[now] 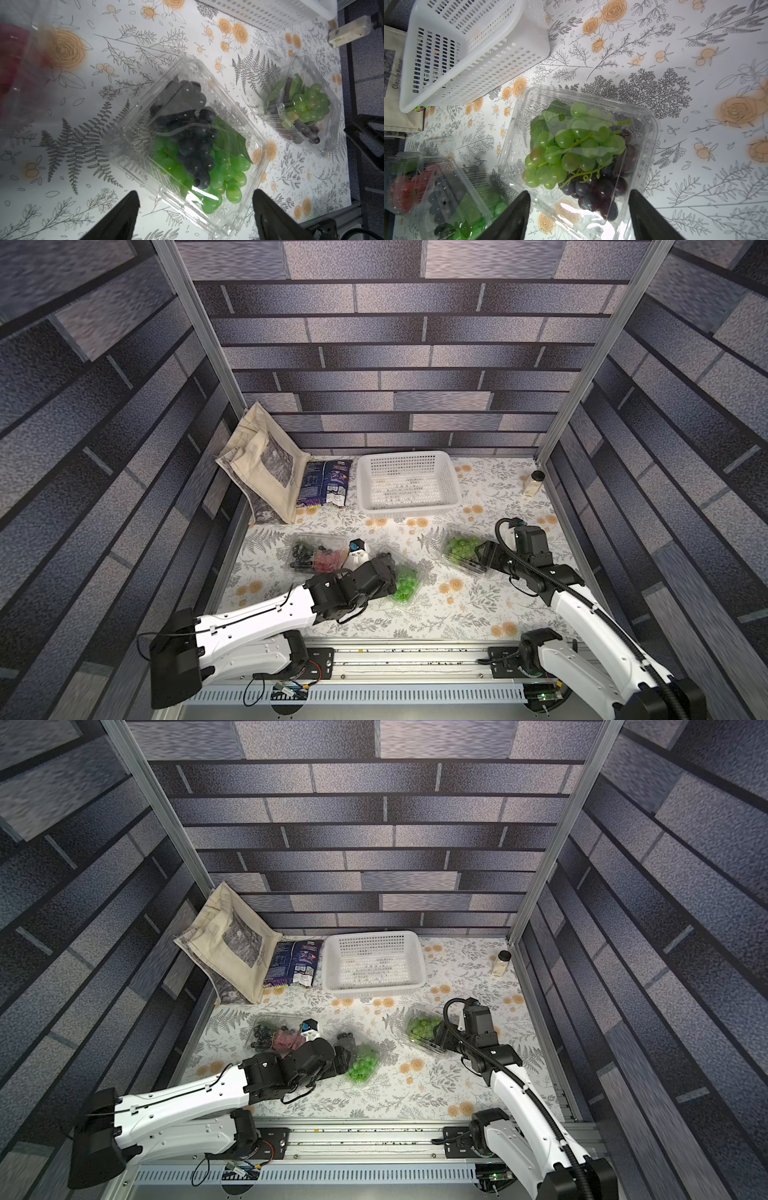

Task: Pack grapes into containers
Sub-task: Move the packing box to the center of the board.

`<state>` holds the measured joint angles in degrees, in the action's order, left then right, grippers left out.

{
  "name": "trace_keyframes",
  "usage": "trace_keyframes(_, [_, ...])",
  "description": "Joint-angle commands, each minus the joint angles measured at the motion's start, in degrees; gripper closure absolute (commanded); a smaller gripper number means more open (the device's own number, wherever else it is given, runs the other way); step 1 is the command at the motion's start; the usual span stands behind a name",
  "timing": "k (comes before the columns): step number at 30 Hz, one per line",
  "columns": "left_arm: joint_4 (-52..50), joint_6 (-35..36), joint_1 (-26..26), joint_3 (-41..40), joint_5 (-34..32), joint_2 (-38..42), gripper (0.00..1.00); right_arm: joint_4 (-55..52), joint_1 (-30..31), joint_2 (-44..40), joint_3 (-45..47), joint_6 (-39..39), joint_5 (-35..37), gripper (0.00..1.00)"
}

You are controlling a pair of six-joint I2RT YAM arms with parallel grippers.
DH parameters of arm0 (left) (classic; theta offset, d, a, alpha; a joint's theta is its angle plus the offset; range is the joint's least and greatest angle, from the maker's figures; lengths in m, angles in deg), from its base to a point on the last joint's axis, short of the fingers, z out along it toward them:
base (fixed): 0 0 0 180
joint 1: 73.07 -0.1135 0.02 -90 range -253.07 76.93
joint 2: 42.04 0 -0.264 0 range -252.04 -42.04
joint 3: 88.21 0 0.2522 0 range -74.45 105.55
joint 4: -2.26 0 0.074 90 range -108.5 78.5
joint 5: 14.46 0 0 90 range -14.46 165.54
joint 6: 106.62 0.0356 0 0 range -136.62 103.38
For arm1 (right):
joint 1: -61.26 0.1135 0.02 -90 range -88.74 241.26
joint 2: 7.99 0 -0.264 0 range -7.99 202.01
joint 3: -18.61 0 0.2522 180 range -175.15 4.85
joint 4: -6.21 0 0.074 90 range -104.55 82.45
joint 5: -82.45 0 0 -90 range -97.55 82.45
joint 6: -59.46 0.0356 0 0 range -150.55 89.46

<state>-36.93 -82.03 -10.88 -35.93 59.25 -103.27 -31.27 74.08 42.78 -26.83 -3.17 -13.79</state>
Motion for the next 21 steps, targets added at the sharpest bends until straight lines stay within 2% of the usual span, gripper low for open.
trace_keyframes(1, [2.92,-2.92,1.96,-1.27,0.45,-3.15,0.14,0.6,-0.29,0.12,0.87,0.32,-0.93,0.23])
trace_keyframes(12, [13.66,-0.71,0.89,1.14,2.44,-13.18,0.13,1.57,-0.34,0.43,1.27,0.9,-2.47,0.24])
trace_keyframes(21, [20.08,3.93,-1.23,7.64,5.85,-20.63,0.13,2.19,-0.34,0.81,1.48,0.9,-2.65,0.23])
